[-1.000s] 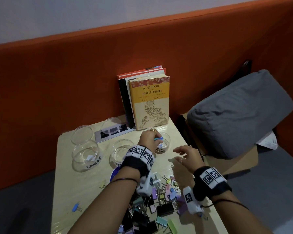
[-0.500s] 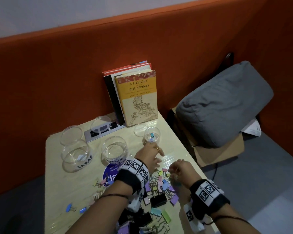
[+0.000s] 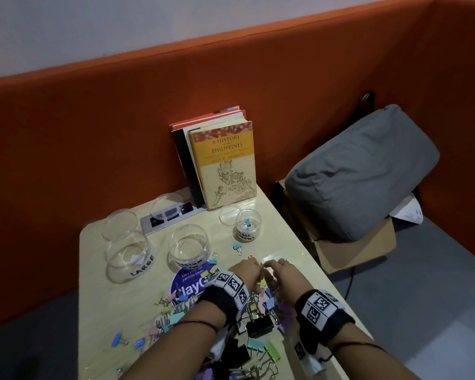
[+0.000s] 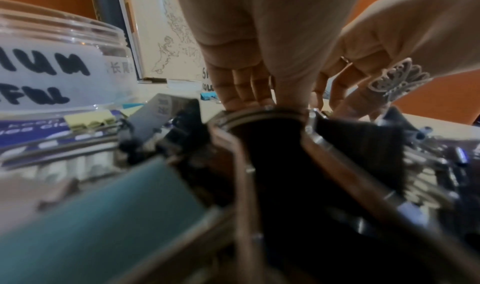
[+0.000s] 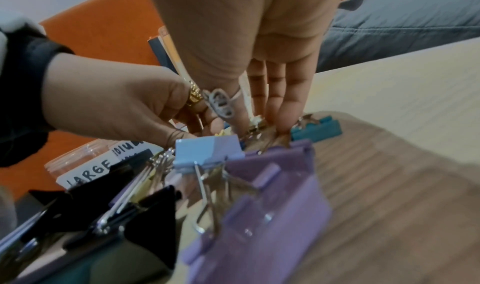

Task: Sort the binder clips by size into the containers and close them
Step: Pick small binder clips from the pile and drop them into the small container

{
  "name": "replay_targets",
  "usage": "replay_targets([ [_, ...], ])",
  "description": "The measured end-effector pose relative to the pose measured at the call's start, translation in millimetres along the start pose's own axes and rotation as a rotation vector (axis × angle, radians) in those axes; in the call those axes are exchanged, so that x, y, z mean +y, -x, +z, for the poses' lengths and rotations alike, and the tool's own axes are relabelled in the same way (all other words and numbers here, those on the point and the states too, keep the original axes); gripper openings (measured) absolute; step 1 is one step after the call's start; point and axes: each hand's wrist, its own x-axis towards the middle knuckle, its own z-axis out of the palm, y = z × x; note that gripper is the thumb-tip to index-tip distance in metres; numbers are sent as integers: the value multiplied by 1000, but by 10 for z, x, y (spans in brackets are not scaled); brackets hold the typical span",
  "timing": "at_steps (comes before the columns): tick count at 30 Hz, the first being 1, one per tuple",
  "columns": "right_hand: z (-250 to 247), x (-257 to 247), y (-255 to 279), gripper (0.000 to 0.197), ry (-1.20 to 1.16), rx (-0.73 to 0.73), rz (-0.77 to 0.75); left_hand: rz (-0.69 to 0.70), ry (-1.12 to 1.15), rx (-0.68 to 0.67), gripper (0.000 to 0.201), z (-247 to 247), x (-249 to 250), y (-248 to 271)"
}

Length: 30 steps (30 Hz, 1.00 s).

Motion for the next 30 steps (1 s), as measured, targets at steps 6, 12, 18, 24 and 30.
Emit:
replay_targets([
  [6,36,-88,-7,43,73,-19,-17,-100,139,-9,17,51,-87,-15],
  [12,-24,-182,-66,38,27,-40,-19,-174,106,-19,33,49,-125,-34],
  [18,-132,-82,-11,20,-168,36,-3,-172,-52,-116,30,32,-81,-28],
  [24,-591,-194,-226,7,-337,282,5,-104,-216,-97,27,68,-69,-1],
  [30,-872,-468,-776,9,-341,422,-5,-97,-260,-54,28,54,-55,18],
])
